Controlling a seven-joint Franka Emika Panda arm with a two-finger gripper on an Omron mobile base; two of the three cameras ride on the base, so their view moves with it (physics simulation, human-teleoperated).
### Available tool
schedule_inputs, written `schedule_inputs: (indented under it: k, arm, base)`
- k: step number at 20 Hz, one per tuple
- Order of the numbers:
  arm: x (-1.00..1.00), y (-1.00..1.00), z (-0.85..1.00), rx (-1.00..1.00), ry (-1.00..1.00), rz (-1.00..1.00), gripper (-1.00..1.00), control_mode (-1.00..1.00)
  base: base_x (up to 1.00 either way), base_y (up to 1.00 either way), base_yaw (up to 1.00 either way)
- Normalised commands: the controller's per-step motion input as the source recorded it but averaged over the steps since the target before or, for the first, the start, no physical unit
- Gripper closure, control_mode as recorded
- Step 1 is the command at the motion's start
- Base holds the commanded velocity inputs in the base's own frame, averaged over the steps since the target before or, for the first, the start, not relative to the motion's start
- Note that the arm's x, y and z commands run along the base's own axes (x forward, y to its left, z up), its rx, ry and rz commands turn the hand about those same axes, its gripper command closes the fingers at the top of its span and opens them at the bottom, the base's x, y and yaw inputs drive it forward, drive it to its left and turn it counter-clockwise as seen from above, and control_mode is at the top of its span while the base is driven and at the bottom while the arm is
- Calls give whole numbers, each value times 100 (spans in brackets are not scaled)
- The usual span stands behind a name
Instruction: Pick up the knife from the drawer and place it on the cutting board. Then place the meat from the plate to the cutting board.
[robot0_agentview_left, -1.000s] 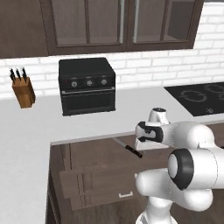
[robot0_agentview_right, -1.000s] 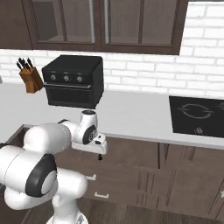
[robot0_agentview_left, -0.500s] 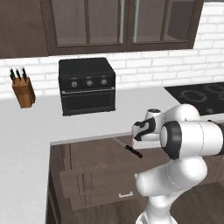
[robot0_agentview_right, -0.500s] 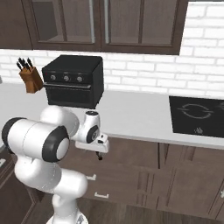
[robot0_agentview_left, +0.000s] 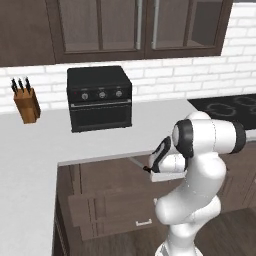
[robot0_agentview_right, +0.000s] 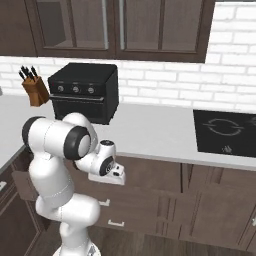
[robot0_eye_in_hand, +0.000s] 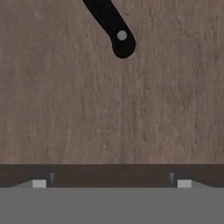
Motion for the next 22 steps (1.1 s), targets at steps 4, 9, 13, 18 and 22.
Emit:
schedule_inputs:
  k: [4, 9, 13, 18, 22]
  arm:
    - [-100, -27, -21, 2, -5, 3, -100, -100]
    - [-100, -13, -7, 2, -3, 1, -100, -100]
    - [-100, 0, -8, 0, 0, 0, -100, -100]
    - [-100, 0, -15, 0, 6, 0, -100, -100]
    - [-31, 16, 4, 0, 14, 0, -100, -100]
  base:
    - [0, 0, 0]
    - [0, 0, 0]
    - [0, 0, 0]
    - [0, 0, 0]
    - [0, 0, 0]
